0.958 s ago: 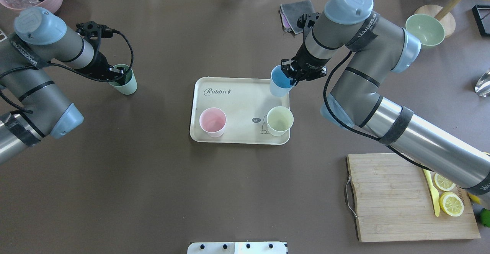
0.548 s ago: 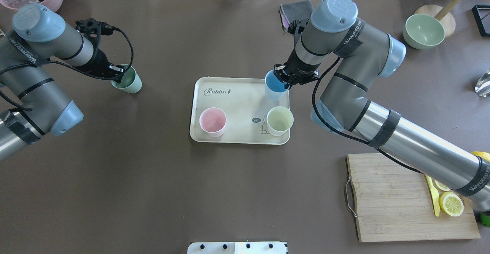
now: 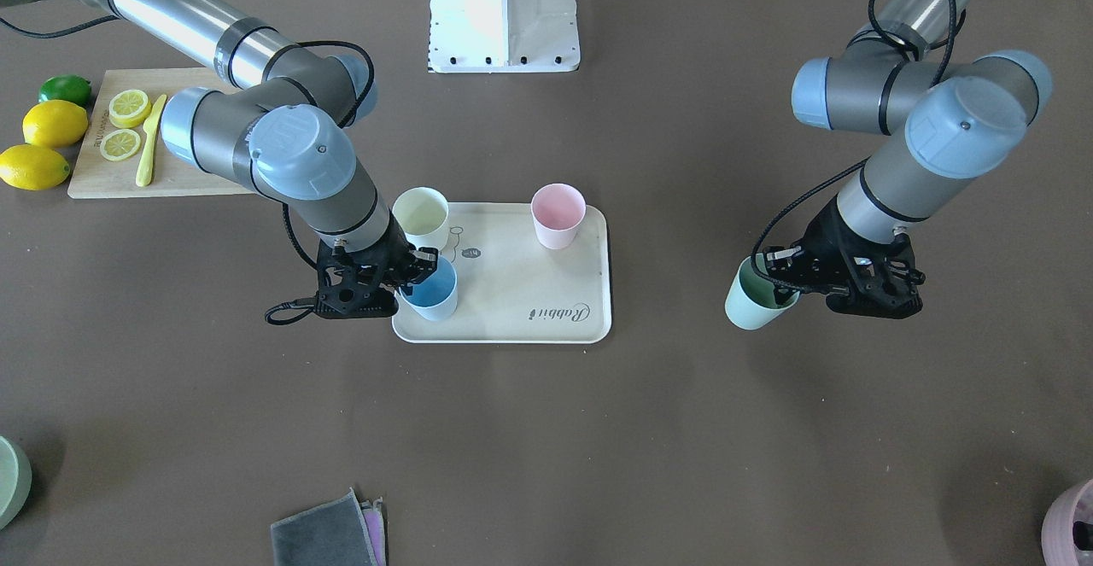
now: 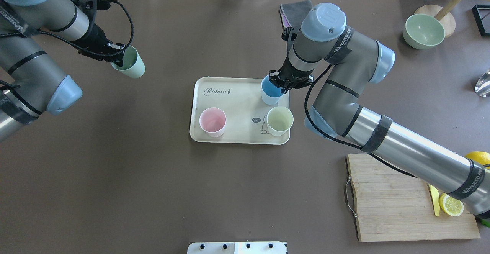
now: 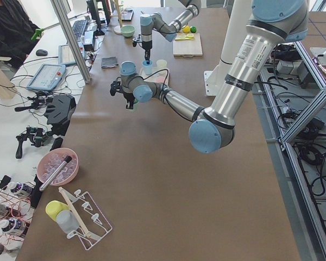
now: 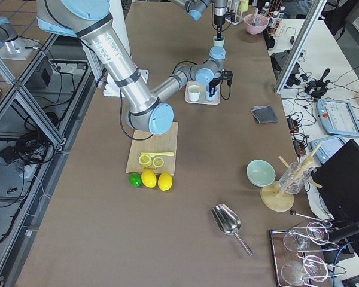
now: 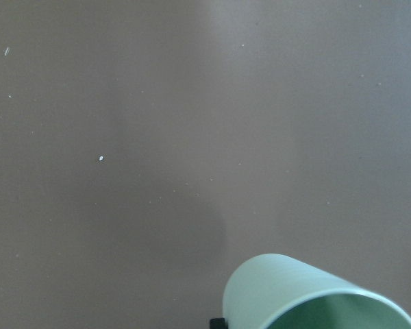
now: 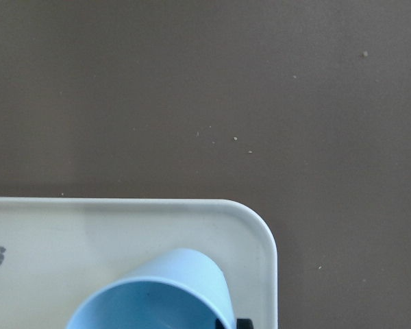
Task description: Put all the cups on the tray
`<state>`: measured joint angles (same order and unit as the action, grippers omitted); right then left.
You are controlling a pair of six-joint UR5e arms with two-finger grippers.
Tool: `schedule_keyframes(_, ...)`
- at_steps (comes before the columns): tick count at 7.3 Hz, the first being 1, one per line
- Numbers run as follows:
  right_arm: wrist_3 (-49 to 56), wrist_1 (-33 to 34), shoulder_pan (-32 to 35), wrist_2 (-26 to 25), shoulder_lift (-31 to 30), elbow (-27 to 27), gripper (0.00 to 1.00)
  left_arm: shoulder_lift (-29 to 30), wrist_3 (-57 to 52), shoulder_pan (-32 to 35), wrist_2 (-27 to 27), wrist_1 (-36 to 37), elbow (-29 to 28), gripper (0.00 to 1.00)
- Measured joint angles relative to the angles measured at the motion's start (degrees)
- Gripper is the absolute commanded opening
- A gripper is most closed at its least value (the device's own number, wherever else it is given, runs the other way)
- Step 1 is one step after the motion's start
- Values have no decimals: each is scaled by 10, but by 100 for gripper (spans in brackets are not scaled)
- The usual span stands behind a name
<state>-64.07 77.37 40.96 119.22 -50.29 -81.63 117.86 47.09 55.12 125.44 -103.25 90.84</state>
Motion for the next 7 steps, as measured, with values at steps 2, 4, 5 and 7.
schedule_keyframes(2, -1, -3, 1, -3, 2, 1, 100, 36, 57, -17, -2, 19, 3, 0)
schedule_keyframes(4, 3, 0, 33, 27, 6, -5, 100, 74, 120, -62, -35, 21, -9, 0)
schedule_keyframes(5, 6, 2, 56, 59, 7, -8, 100, 90, 144, -82, -48, 21, -19, 0)
schedule_keyframes(7, 14, 5, 93, 102, 4, -13, 100, 122, 184, -120, -80, 18, -45, 0)
